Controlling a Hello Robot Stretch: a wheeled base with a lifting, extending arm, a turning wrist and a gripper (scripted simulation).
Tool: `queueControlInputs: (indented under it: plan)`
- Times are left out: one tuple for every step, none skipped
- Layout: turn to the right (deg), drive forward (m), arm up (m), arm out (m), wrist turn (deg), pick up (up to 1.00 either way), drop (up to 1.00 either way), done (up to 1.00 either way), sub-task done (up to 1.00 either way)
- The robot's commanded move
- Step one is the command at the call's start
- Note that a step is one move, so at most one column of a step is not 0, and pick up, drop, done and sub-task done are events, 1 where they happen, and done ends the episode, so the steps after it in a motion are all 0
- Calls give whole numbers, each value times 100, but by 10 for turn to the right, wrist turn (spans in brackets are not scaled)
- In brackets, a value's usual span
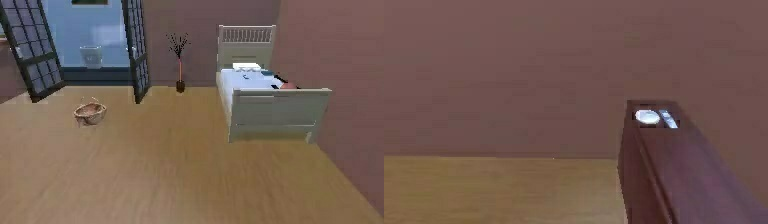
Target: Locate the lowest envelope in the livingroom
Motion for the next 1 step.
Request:
queueControlInputs:
  plan:
    - [-450,0,0,0,0,0,0,0,0]
